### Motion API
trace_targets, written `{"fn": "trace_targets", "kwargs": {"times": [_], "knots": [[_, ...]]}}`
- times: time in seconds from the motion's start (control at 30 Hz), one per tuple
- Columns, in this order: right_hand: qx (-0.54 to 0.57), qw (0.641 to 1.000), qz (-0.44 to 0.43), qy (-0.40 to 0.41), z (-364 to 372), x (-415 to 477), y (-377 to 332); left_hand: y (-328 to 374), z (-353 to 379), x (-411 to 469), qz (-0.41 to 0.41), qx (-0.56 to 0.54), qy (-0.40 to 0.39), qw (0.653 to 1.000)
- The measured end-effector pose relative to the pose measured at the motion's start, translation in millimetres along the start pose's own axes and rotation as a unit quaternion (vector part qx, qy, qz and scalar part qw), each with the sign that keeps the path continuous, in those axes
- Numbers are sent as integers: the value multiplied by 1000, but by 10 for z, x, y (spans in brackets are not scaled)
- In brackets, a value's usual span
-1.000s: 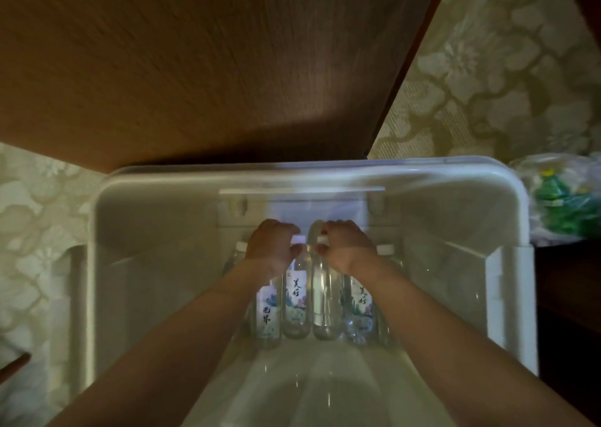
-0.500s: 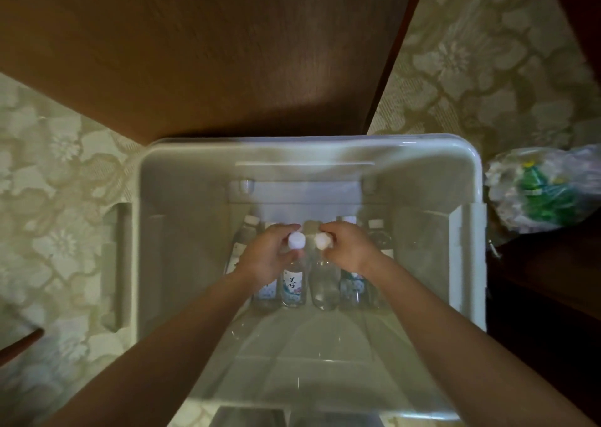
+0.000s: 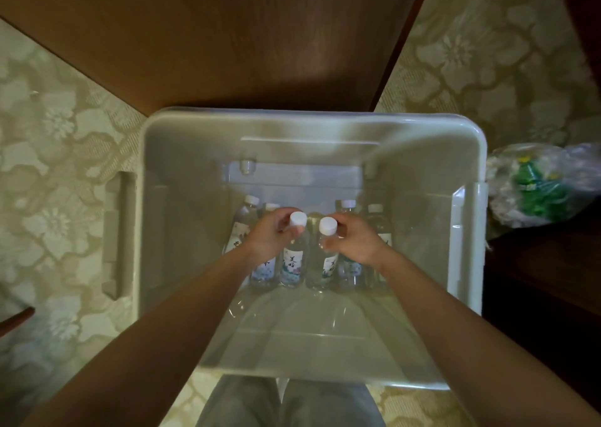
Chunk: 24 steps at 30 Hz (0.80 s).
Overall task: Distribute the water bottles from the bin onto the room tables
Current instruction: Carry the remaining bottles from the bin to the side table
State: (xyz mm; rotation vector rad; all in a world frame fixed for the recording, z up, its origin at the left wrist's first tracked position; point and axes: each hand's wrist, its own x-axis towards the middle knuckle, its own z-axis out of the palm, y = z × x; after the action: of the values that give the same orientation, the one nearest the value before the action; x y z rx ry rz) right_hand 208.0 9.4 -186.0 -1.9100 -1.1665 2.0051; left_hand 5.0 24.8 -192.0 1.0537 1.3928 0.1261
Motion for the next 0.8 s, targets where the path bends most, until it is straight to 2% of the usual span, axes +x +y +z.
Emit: {"fn": "trace_targets", "kwargs": {"times": [0.07,0.3,0.6,0.8], "knots": [[2,1000,-7,-1,3,-1,3,-28,17,-14,2,-26,14,1000],[1,997,18,68,96,31,-25,-69,-2,-83,-6,-75,58,995],[28,995,-42,90,201,-121,0,-57,-35,-333,26,-125,90,988],[59,990,-62,109,169,-346,-340,216,-185,-617,38,-154,127,979]]}}
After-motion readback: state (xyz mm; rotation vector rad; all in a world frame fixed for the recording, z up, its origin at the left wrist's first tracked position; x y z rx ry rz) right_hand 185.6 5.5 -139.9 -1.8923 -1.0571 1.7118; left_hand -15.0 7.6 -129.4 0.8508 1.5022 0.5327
